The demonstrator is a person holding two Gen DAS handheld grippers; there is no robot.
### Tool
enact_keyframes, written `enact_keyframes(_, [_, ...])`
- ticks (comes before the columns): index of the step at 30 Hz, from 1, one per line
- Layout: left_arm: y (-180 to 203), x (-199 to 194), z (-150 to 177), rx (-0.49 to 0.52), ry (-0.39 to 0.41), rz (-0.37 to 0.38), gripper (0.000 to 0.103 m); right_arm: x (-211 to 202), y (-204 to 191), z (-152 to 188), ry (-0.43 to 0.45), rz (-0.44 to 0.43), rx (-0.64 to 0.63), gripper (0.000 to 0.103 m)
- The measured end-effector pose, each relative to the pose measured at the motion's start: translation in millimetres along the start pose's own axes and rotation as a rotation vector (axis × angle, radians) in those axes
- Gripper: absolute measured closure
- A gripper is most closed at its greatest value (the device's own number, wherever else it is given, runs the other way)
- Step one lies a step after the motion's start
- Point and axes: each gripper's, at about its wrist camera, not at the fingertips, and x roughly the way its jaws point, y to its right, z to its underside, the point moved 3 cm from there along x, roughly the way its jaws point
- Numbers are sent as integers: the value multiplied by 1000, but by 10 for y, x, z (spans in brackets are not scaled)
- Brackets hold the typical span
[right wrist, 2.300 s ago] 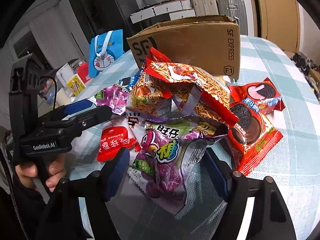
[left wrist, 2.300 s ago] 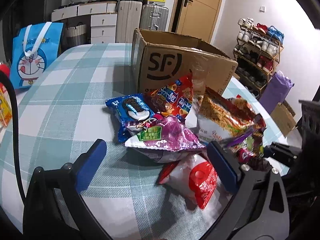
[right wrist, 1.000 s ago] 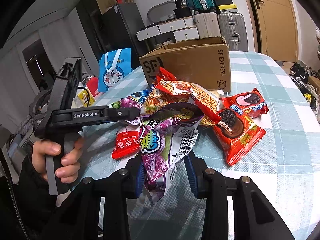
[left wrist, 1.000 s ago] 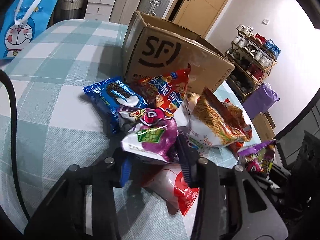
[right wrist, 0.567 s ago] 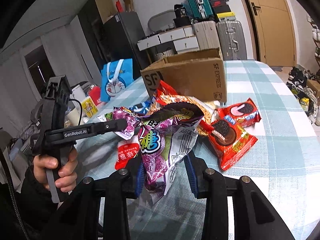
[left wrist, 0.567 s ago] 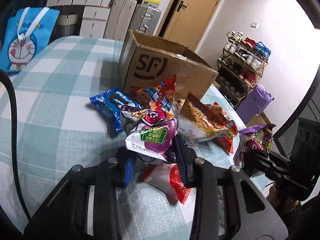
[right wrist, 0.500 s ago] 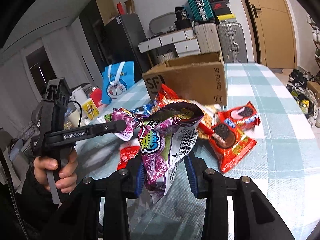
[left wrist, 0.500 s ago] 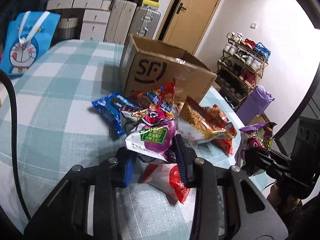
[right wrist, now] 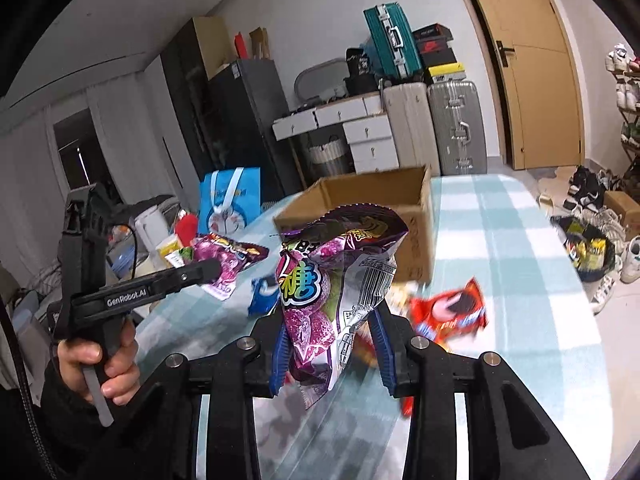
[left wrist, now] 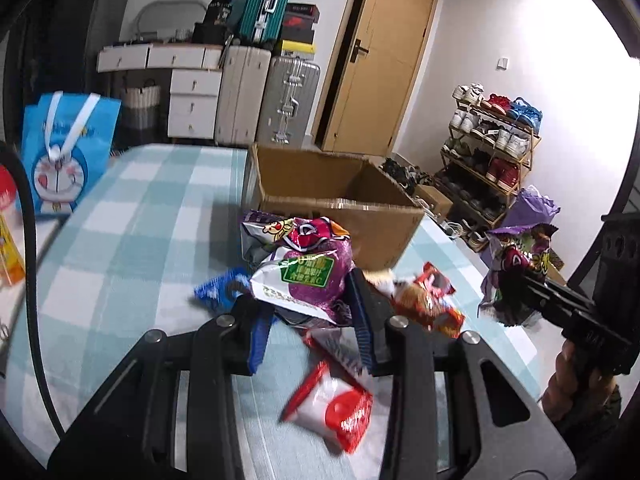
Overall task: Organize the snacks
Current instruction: 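Lift both held purple bags and carry them over the cardboard box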
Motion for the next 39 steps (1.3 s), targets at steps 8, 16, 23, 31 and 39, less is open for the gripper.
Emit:
enact_keyframes(8, [155, 62, -329, 39, 35, -38, 70, 44, 245, -359, 35, 15, 27, 67])
enact_keyframes(16, [145, 252, -662, 49, 47, -60, 70, 198, 371, -732, 47, 15, 21, 67])
enact_keyframes(23, [182, 452, -923, 56, 56, -77, 70, 402, 367, -1031, 36, 0, 6, 67])
enact_keyframes(31, [206, 785, -1125, 63, 46, -87, 70, 741, 380, -1159, -4, -3, 1, 67])
enact_keyframes(39, [150, 1159, -1216, 47, 20, -70, 70, 1095, 496, -1191, -41, 13, 25, 67])
